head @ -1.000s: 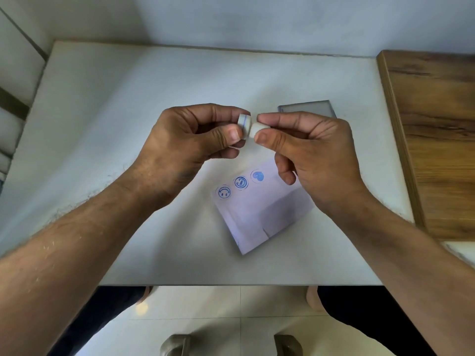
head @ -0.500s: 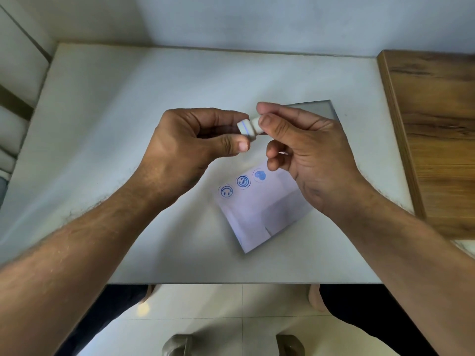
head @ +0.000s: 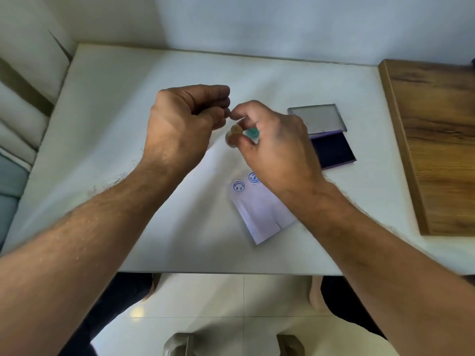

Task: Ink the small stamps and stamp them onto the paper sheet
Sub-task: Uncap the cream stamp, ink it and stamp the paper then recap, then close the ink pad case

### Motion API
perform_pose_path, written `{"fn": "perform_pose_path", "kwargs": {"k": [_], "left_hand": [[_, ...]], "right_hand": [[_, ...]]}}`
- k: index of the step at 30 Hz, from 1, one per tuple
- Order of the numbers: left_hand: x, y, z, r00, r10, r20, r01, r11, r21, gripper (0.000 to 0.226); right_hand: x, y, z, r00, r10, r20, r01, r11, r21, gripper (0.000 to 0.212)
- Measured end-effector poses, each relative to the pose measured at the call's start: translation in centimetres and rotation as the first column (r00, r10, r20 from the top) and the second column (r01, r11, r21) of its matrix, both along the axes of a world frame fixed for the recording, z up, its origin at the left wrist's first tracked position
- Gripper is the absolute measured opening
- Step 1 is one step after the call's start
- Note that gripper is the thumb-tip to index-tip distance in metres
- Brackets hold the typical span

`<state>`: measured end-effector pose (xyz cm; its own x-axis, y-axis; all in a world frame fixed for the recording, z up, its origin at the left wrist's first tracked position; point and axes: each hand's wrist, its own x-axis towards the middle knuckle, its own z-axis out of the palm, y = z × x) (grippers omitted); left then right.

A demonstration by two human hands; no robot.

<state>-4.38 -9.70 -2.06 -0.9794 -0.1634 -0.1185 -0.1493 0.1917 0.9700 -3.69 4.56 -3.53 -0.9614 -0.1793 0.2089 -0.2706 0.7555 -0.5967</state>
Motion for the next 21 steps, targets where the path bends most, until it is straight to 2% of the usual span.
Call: {"fn": "perform_pose_path", "kwargs": {"k": [6, 9, 15, 21], "left_hand": [[-0.3, -0.5, -0.3, 0.994, 0.108, -0.002, -0.108, 0.993, -0.042, 0.034], [-0.2, -0.6, -0.6, 0.993, 0.110, 0.031, -0.107, 0.991, -0.085, 0.035], [0.6, 0.1, -0.3, 0.996, 0.087, 0.012, -0.084, 0.986, -0.144, 0.036], [3.0, 2.2, 0.9, 0.999, -0.006, -0.039, -0.002, 0.981, -0.195, 0.034]], "right_hand": [[-1.2, -1.6, -0.6, 0.998, -0.027, 0.048, 0.022, 0.994, 0.109, 0.028], [-1.4, -1.7, -0.8, 0.996, -0.053, 0.078, 0.041, 0.989, 0.143, 0.028], [-0.5, -0.8, -0.3, 0.993, -0.116, 0.028, 0.115, 0.993, 0.030, 0.032], [1.6, 2.7, 1.8, 0.974, -0.219, 0.056, 0.221, 0.975, -0.026, 0.028]]}}
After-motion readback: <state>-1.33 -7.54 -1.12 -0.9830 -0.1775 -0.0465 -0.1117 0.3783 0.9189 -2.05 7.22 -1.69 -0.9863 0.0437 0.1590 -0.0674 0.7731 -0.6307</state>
